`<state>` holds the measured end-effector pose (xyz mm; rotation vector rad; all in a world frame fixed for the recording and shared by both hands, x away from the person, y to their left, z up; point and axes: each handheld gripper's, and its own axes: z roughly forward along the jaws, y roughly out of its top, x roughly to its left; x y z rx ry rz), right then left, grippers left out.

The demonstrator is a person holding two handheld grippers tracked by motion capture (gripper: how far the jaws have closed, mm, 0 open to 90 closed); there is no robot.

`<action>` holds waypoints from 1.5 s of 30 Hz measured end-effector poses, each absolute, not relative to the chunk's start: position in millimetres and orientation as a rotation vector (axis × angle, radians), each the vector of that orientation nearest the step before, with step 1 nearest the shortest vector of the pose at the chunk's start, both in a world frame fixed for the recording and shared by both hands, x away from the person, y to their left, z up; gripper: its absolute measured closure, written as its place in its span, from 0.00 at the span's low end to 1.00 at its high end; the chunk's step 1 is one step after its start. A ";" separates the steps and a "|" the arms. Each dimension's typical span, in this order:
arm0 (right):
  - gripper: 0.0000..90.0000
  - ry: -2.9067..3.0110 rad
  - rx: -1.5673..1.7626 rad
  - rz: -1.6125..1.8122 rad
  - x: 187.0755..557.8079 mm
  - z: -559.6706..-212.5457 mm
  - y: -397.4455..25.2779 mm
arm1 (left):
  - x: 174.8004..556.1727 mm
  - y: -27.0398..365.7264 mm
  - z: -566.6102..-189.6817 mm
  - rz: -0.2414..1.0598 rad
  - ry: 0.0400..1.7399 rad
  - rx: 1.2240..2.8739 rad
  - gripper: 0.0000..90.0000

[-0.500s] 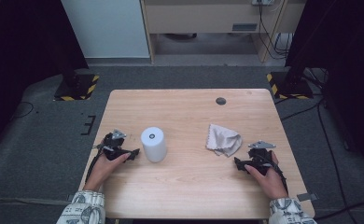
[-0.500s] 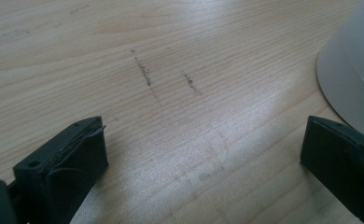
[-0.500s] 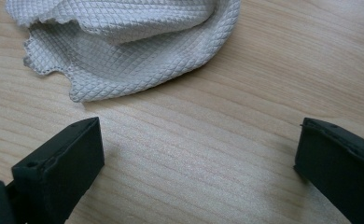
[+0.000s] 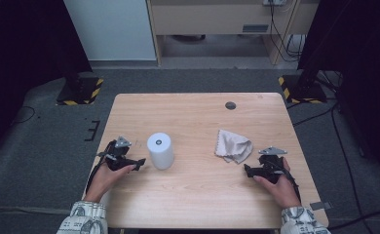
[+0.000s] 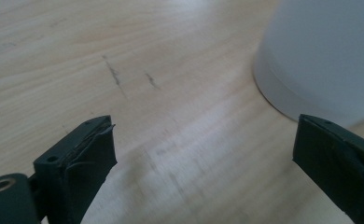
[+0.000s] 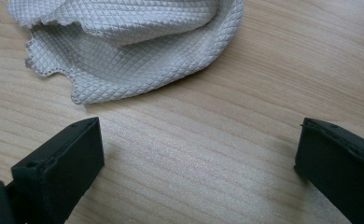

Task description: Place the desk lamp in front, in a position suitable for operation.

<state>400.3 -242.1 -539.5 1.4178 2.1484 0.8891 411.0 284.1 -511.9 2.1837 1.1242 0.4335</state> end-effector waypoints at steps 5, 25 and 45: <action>0.02 2.154 1.414 0.889 400.6 -539.3 -242.2 | 393.5 281.8 -509.6 0.412 1.075 2.171 0.05; 0.01 2.161 1.411 0.897 402.4 -539.6 -241.1 | 397.5 252.5 -473.8 0.463 0.940 2.055 0.03; 0.01 2.163 1.406 0.896 402.7 -539.6 -241.0 | 405.1 224.0 -463.7 0.430 0.884 2.024 0.03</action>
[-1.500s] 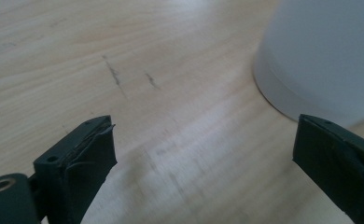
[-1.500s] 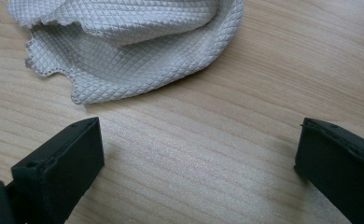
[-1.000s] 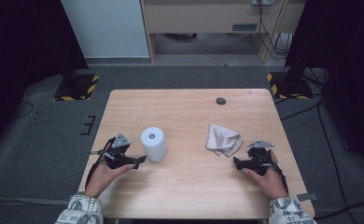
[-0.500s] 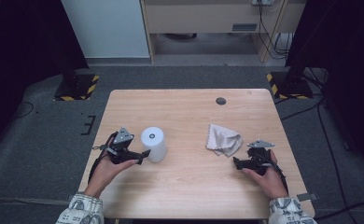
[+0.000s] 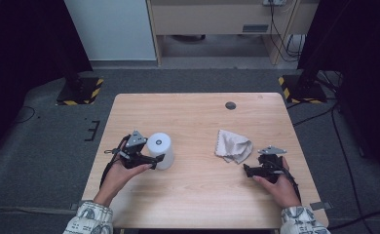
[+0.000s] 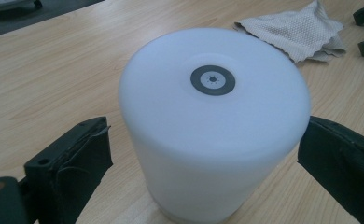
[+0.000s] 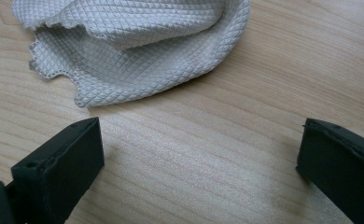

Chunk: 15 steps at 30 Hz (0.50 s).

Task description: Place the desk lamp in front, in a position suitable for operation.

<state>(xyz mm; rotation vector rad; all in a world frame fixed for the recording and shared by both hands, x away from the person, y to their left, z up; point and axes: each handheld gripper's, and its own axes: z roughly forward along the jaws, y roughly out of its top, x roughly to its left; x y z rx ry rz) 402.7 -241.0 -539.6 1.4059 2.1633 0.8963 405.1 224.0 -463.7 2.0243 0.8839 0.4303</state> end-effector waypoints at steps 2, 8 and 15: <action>0.01 2.164 1.403 0.896 402.6 -539.7 -240.9 | 406.0 221.3 -462.9 0.422 0.883 2.013 0.03; 0.01 2.164 1.403 0.896 402.6 -539.7 -240.9 | 409.7 217.6 -463.1 0.425 0.881 2.008 0.04; 0.01 2.165 1.403 0.896 402.6 -539.7 -240.8 | 414.1 212.7 -462.4 0.435 0.882 2.027 0.09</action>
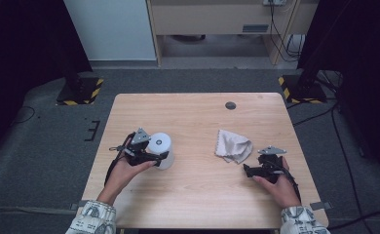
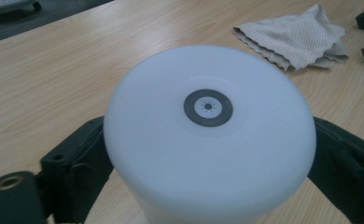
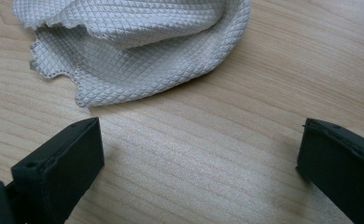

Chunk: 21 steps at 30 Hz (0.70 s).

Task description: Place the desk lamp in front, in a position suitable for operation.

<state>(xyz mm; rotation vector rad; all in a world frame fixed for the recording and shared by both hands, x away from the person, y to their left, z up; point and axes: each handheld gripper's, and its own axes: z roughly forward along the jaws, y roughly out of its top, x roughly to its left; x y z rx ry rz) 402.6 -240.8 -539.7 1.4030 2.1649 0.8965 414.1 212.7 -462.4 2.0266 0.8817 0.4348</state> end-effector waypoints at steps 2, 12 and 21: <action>0.01 2.165 1.403 0.897 402.5 -539.7 -240.7 | 415.2 212.9 -462.8 0.426 0.885 2.024 0.09; 0.01 2.166 1.403 0.897 402.5 -539.7 -240.7 | 415.8 199.1 -460.1 0.400 0.845 2.061 0.09; 0.01 2.164 1.403 0.896 402.6 -539.7 -240.6 | 412.2 164.7 -459.7 0.355 0.764 2.089 0.09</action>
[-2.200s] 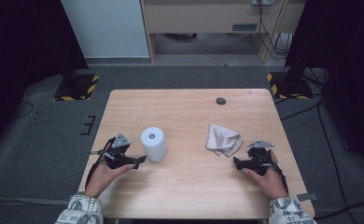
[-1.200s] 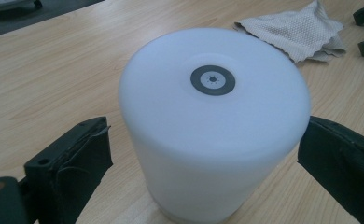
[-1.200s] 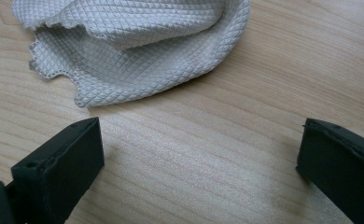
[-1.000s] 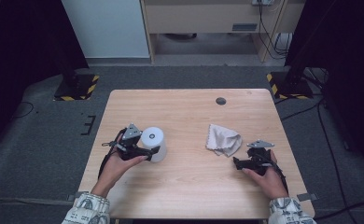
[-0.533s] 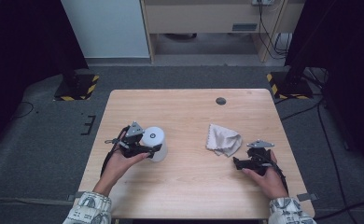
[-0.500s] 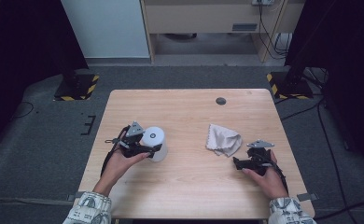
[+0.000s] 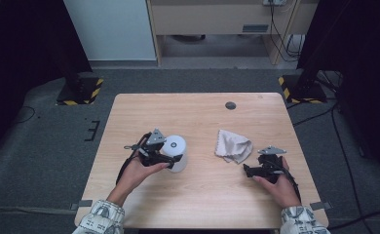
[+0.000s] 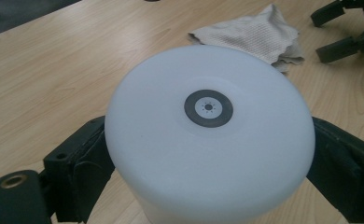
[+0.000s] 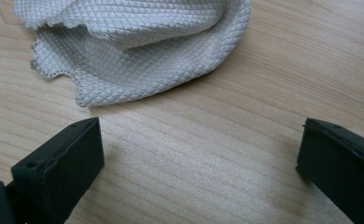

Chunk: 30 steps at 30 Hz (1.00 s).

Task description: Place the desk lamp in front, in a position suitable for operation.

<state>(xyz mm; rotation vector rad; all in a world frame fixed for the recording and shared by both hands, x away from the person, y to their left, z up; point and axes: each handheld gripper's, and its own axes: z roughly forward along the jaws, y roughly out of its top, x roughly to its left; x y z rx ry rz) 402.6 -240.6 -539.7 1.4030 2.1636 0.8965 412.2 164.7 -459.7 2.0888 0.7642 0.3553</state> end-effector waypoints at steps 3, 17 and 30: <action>0.01 2.166 1.402 0.897 402.5 -539.7 -240.7 | 409.6 154.6 -459.7 0.342 0.742 2.098 0.09; 0.01 2.164 1.403 0.897 402.5 -539.7 -240.6 | 393.4 112.7 -459.6 0.291 0.649 2.120 0.09; 0.01 2.164 1.402 0.897 402.7 -539.7 -240.5 | 390.4 95.4 -458.6 0.277 0.623 2.135 0.09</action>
